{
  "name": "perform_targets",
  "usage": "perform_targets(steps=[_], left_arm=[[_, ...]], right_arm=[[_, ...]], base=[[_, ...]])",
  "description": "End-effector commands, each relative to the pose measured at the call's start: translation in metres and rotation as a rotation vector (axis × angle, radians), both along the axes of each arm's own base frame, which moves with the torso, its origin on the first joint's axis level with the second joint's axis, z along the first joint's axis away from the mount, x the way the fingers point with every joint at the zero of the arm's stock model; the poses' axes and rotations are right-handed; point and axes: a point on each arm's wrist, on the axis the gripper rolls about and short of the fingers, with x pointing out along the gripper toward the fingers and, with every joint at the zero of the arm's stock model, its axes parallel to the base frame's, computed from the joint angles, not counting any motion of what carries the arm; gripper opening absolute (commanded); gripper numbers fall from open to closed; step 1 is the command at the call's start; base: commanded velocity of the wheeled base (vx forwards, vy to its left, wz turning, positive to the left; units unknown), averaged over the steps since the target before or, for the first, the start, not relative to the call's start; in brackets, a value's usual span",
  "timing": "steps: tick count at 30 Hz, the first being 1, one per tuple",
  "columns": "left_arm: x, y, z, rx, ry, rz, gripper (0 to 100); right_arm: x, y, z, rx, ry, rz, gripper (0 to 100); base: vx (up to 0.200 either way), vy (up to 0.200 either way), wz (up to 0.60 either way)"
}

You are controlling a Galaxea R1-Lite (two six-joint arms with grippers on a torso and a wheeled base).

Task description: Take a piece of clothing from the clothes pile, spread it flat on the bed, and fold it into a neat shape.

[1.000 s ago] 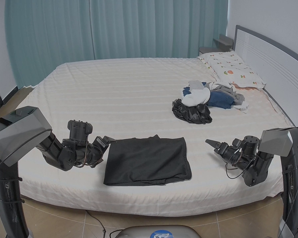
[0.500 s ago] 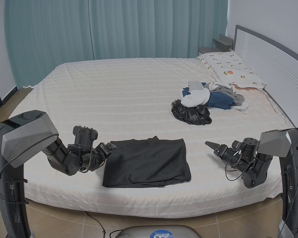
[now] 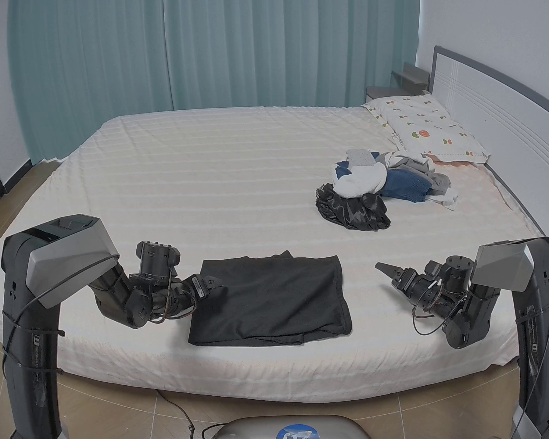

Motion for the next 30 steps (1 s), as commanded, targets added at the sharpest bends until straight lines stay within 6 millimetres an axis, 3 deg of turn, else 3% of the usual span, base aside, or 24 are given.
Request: perform_targets(steps=[1,17,18,30], left_arm=[[0.000,-0.001,-0.007,0.004,0.014,-0.004,100],[0.000,-0.005,-0.008,-0.047,-0.024,-0.046,100],[0.000,-0.005,-0.008,-0.047,-0.024,-0.046,0],[0.001,-0.001,0.000,-0.089,-0.024,-0.003,0]], right_arm=[[-0.001,0.003,-0.001,-0.001,0.001,0.008,100],[0.000,0.005,0.000,0.001,-0.004,0.012,100],[0.000,0.005,0.000,0.000,-0.005,0.013,100],[-0.001,0.005,0.001,0.002,-0.002,0.014,100]], base=[[0.000,0.000,0.00],[0.000,0.000,0.00],[0.000,0.000,0.00],[0.000,0.000,0.00]])
